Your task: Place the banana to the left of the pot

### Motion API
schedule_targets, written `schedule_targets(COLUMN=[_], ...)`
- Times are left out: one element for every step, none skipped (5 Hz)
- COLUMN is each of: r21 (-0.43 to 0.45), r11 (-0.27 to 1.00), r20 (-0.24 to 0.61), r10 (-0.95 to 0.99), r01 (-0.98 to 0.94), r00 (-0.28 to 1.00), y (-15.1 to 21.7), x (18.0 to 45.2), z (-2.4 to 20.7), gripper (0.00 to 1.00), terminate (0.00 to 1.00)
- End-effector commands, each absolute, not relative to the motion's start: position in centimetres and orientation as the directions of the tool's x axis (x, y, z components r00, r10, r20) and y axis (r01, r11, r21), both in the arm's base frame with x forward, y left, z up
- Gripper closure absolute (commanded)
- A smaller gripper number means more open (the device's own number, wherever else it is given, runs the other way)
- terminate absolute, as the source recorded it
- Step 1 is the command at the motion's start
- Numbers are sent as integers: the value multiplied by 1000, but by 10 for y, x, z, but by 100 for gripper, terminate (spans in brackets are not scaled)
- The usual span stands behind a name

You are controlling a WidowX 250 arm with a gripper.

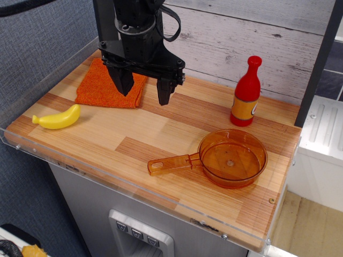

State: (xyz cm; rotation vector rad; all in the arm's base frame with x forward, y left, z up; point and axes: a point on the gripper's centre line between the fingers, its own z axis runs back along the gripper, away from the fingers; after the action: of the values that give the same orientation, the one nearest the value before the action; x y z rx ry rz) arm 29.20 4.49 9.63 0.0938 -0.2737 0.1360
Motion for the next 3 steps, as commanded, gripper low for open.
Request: schedule_targets(r21=[74, 206, 305], r11=[986, 976, 950], r20=[275, 233, 175], r10=[121, 21, -118], r01=[-146, -70, 61], r00=[954, 972, 977], y=[45, 57, 74], x=[292, 288, 276], z=[96, 99, 112], gripper=[0, 0, 0], terminate=[0, 0, 0])
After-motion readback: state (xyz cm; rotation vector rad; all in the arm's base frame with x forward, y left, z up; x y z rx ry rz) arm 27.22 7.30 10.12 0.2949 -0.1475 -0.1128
